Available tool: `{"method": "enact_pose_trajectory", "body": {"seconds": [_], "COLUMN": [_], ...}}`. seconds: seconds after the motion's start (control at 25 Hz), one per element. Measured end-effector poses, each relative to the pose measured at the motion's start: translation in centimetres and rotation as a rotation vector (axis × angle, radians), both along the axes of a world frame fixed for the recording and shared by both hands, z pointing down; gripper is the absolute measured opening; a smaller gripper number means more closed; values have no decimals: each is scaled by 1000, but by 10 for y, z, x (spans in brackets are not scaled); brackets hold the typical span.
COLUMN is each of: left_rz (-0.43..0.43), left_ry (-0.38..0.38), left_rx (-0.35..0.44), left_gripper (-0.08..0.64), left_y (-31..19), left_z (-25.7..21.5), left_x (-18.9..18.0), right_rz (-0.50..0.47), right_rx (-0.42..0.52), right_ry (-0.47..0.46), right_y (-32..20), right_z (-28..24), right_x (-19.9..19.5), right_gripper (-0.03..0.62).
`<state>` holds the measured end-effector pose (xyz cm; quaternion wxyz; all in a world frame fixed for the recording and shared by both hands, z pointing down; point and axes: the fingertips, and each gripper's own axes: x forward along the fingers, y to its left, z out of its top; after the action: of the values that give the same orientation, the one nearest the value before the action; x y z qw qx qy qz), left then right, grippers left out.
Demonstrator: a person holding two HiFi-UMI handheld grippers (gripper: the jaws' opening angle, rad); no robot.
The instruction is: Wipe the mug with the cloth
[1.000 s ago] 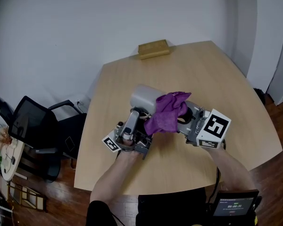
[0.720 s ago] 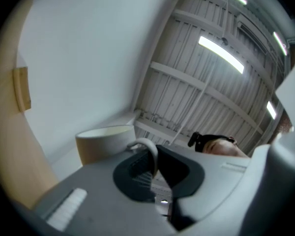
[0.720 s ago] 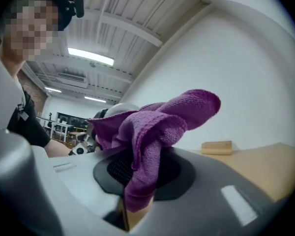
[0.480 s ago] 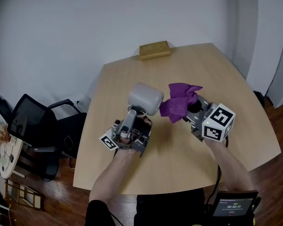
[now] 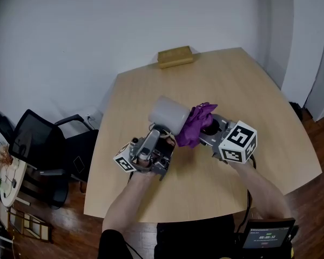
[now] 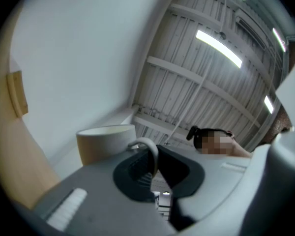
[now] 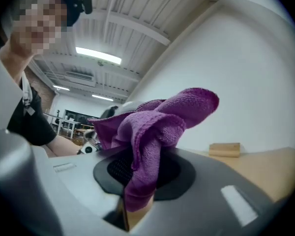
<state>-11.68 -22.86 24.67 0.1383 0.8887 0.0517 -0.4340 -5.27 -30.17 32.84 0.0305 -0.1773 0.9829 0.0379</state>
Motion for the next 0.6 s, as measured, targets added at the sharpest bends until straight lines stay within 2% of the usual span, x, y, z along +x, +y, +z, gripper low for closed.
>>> {"method": "enact_pose_trajectory", "body": {"seconds": [0.08, 0.12, 0.2, 0.32, 0.4, 0.48, 0.6], "left_rz": [-15, -32, -81, -118, -100, -66, 8], "left_ry": [-113, -208, -458, -846, -1040, -1138, -1201], "left_rx": [51, 83, 154, 255, 312, 356, 389], "left_gripper": [28, 28, 28, 28, 29, 31, 31], "left_y": [3, 3, -2, -16, -22, -30, -39], "left_z": [5, 11, 35, 88, 117, 136, 150], "left_x": [13, 22, 42, 63, 73, 74, 62], "right_rz": [130, 184, 245, 268, 266, 264, 263], "right_rx": [-74, -97, -117, -116, -120, -126, -134], "right_ry": [38, 40, 7, -35, -37, -31, -29], "right_y": [-29, -41, -55, -62, -60, -58, -62], "right_z": [15, 17, 12, 2, -1, 0, 4], "right_x": [20, 32, 51, 62, 67, 68, 64], "right_gripper": [75, 75, 75, 75, 75, 75, 75]}}
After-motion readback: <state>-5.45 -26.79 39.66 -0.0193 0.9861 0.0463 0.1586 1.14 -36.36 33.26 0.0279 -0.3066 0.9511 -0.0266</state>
